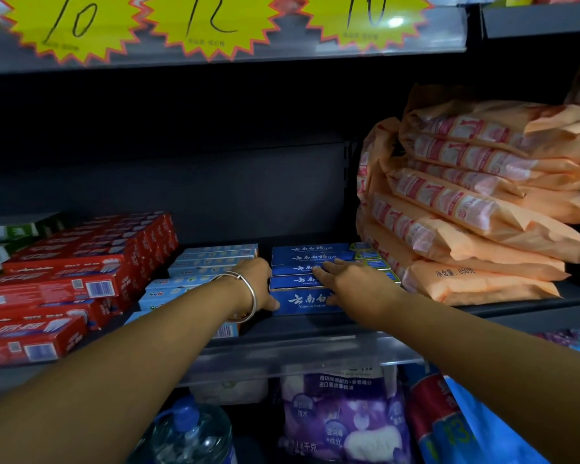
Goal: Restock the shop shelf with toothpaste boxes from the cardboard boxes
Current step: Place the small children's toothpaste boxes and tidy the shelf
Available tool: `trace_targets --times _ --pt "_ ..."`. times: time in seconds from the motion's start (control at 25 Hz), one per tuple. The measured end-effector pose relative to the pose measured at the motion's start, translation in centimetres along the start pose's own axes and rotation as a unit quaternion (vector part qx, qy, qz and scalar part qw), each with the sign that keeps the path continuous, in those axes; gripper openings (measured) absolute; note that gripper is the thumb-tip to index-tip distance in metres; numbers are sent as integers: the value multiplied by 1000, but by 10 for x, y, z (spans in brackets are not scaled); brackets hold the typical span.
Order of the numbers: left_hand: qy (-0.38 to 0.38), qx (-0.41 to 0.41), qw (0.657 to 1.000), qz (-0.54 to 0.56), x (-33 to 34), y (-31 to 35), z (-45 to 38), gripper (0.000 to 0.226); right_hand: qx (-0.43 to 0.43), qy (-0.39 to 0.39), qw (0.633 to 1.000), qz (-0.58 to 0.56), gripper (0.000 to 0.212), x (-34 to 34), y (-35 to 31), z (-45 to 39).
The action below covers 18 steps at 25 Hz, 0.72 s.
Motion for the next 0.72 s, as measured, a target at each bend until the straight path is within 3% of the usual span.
trace_targets --times 0.32,0.48,0.6,0.72 --pt "7 -8 1000 1 0 1 -1 35 -5 15 1000 -14 58 -2 0 1" --pt "-16 -5 1000 10 -5 2 2 26 -5 23 999 -39 57 -5 0 4" --pt "-34 -4 999 3 -12 1 3 48 -3 12 998 -66 68 -10 -7 0" --pt "-45 3 999 -2 -13 -4 0 50 2 -45 996 -75 84 -18 -17 -18"
Point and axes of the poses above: each hand's wrist, its own z-axis away from the middle knuckle, its own x-axis out of the palm, y = z × x, the point moved 1 cm from there along -z, towards the middle knuckle, and after that the axes turned 12 degrees about -y, right-handed, at the moved point
